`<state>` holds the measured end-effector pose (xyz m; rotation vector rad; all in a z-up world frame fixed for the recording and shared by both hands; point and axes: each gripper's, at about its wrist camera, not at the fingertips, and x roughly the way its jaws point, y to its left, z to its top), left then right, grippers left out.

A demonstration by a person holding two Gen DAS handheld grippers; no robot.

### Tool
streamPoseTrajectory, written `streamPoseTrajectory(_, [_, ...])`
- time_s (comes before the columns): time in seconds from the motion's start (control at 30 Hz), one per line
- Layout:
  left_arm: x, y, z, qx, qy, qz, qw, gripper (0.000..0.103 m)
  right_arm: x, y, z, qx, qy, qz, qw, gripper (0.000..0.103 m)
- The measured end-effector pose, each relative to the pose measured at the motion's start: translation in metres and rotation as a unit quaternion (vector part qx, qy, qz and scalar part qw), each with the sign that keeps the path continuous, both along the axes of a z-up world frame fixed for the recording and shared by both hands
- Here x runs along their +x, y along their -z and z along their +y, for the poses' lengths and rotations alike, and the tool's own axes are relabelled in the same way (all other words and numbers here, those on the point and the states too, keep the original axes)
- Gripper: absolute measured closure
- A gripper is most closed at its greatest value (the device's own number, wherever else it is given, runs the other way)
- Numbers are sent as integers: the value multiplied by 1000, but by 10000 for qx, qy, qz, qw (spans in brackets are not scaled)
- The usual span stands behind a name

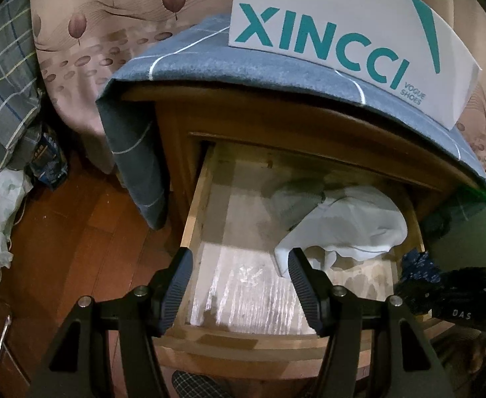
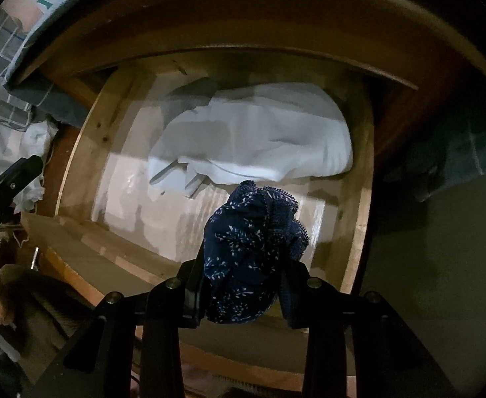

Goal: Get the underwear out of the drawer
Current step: 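Carry the dark blue cloth into the box and open the right tool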

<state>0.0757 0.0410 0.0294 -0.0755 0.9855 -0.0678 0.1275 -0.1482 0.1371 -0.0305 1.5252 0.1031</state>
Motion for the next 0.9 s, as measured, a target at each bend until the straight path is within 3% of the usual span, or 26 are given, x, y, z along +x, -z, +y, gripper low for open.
streamPoseTrajectory(0.2, [0,1,2,4,-13,35,10000,42,-3,-21,4,9,-132,-174,9998,70])
streamPoseTrajectory(0.9, [-1,4,-1,204,-48,41,9998,42,14,-184,30,244,-325,-1407,9892,70])
